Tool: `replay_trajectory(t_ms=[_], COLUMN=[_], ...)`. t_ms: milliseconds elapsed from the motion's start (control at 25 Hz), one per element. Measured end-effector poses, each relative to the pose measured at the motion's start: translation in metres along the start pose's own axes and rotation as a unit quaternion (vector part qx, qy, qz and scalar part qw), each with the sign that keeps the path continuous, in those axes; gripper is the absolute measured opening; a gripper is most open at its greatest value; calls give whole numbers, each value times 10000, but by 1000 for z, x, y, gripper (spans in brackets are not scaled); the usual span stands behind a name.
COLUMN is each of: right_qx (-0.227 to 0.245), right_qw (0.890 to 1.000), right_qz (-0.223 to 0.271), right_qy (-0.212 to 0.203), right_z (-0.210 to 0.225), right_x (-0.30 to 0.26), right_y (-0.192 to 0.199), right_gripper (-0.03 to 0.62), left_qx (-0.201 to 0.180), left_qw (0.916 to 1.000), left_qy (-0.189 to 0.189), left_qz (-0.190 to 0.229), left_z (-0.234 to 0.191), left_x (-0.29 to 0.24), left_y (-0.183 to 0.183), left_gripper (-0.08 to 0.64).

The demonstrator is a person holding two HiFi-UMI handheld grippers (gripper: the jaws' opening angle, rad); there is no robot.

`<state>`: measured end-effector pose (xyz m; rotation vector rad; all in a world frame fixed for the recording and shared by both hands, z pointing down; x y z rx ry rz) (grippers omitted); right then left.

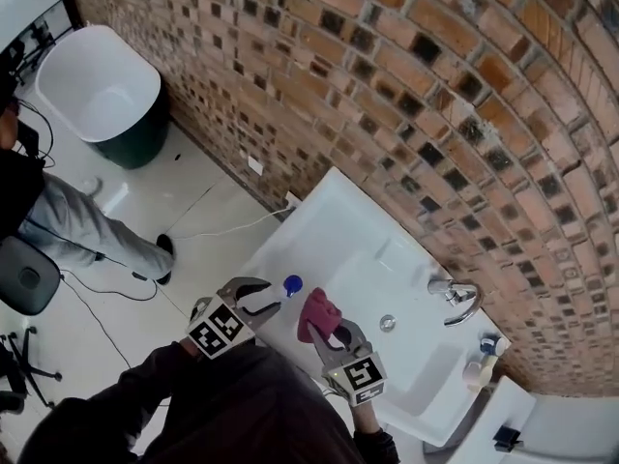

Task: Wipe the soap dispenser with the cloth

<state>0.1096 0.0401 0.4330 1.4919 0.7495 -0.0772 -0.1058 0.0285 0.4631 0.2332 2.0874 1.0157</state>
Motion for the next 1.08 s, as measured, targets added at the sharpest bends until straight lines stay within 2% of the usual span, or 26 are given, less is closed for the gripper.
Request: replay_trajectory(t_ms=[320,640,1080], right_qx=[109,67,43], right_qw=[9998,9992,9989], right_qz=[158,399,445], right_qy=[-61,49,116], right_z=[-10,-10,-15], right_x=[5,9,10], right_y=[-11,-14,-13], right_gripper=[60,60,60], left_qx=[78,-6,-9], left_qw=[9995,9993,9994], left_qy=[87,132,162], left_qz=[309,343,290], left_z=[25,30,34], left_x=[3,7,9], left_y=[2,-6,-2], left_gripper=[172,155,141])
Point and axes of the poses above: the fingertips, and each gripper's own axes: x backward along the fingers, z to its right, y out of its underside, the point moved 10 cm from there along x, backward along the fingers, and after that the axes turned 14 degrees about x, right-handed, at the moved point
